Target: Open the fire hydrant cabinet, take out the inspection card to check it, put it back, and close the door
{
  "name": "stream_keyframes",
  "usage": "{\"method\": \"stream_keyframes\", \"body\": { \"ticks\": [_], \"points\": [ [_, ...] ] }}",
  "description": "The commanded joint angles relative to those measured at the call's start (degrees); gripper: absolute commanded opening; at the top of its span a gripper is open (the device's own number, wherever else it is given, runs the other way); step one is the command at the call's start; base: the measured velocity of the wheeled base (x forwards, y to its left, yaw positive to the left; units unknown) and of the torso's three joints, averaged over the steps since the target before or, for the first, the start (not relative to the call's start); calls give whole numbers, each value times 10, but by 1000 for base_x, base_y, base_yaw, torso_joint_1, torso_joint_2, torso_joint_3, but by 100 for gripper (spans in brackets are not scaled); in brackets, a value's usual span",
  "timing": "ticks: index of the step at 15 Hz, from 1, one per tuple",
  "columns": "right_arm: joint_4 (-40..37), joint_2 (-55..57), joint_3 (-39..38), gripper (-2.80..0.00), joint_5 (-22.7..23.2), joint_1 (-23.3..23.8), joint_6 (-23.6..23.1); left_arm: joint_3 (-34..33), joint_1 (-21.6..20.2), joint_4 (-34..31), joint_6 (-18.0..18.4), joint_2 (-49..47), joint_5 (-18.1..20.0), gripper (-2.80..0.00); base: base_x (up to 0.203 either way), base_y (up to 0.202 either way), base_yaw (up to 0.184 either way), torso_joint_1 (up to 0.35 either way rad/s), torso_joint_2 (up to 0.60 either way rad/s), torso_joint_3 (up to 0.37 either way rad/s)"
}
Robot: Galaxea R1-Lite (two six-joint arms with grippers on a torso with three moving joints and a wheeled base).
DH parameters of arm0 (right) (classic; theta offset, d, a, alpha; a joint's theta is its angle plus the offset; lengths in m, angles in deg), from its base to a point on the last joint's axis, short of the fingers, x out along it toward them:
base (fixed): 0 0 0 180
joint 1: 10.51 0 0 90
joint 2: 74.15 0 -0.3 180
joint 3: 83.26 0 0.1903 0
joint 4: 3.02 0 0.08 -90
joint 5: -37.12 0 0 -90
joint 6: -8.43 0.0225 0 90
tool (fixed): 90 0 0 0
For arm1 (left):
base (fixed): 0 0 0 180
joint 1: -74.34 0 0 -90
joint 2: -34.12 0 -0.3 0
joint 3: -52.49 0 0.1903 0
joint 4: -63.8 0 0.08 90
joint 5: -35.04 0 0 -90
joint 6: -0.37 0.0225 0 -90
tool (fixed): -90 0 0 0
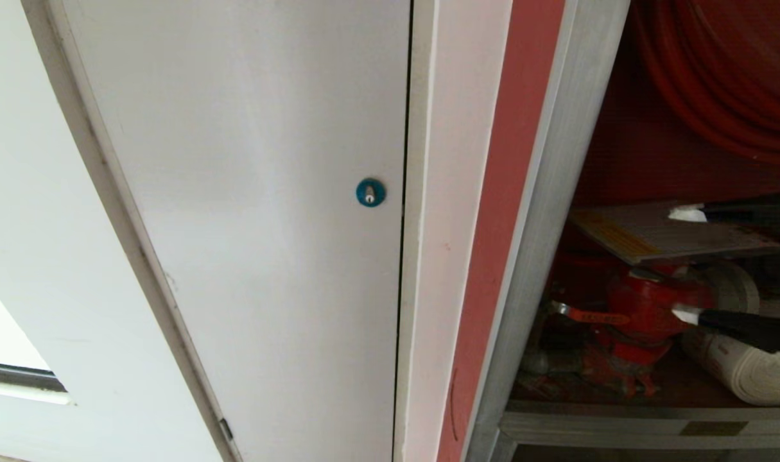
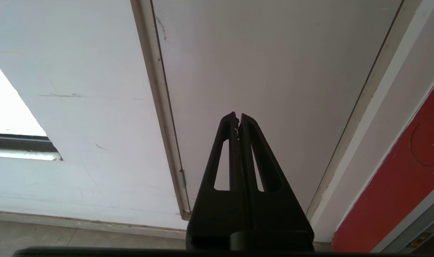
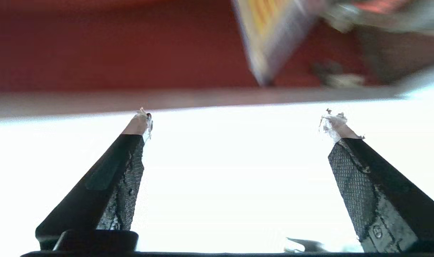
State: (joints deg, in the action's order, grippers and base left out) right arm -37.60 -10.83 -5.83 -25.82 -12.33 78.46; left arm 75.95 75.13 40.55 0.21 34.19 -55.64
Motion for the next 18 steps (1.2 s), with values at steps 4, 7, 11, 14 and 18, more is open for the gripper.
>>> {"method": "stream_keyframes", "body": {
  "ticks": [4, 7, 11, 14, 18],
  "points": [
    [-304, -86, 81, 0, 2, -12, -181, 0, 0, 1, 0, -1, 0, -280, 0, 0, 0, 0, 0, 0],
    [-366, -105, 98, -280, -2, -17, -306, 0, 0, 0, 0, -1, 0, -280, 0, 0, 0, 0, 0, 0],
    [-423, -65, 131, -280, -4, -24, -529, 0, 0, 1, 0, -1, 0, -280, 0, 0, 0, 0, 0, 0],
    [-421, 18, 161, -280, -30, -29, -612, 0, 0, 0, 0, -1, 0, -280, 0, 0, 0, 0, 0, 0],
    [-415, 117, 246, -280, -142, -71, -629, 0, 0, 1, 0, -1, 0, -280, 0, 0, 0, 0, 0, 0]
  ]
}}
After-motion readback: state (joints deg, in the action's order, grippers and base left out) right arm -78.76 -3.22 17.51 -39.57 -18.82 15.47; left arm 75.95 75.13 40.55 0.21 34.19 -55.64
